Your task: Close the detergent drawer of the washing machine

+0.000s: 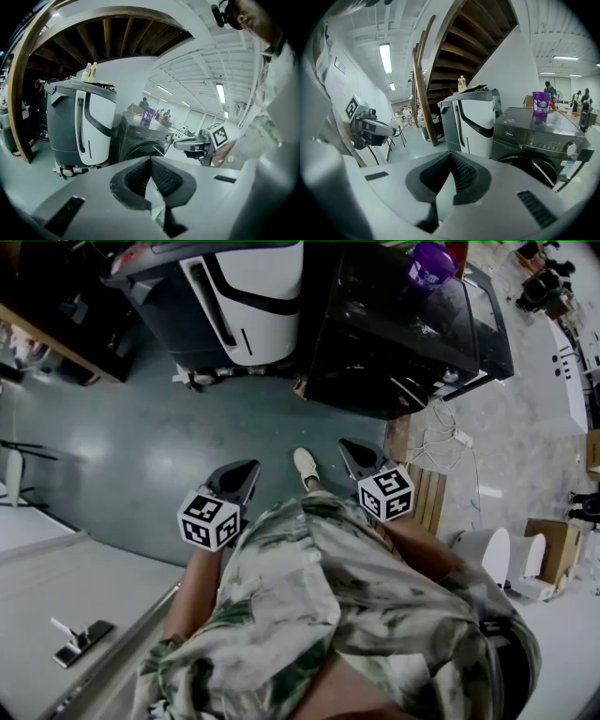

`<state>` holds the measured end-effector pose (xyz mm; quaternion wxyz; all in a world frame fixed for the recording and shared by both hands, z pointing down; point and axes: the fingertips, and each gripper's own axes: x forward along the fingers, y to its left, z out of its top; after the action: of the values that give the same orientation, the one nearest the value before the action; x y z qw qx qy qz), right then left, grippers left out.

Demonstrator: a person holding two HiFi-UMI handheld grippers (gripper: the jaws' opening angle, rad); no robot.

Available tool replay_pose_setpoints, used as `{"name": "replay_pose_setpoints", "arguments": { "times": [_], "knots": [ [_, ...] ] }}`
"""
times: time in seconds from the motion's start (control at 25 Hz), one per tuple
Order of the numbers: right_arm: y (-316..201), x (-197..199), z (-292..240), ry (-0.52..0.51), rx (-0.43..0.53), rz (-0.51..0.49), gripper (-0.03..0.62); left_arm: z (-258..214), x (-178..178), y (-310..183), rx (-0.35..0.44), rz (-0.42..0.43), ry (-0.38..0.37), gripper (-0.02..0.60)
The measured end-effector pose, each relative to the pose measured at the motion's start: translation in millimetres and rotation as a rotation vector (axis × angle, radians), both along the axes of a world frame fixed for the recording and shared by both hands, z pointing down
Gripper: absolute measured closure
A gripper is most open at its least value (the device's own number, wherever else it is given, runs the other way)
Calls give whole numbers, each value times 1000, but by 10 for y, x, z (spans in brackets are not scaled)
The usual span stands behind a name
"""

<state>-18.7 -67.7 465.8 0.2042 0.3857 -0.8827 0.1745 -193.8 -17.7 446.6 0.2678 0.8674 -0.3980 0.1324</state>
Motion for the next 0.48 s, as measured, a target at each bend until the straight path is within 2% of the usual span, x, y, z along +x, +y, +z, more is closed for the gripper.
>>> {"name": "replay_pose_setpoints", "arguments": {
  "times": [0.48],
  "knots": [
    [309,-94,-61,-9,11,-34,572,49,-75,312,-3,-37,2,558]
  ]
}}
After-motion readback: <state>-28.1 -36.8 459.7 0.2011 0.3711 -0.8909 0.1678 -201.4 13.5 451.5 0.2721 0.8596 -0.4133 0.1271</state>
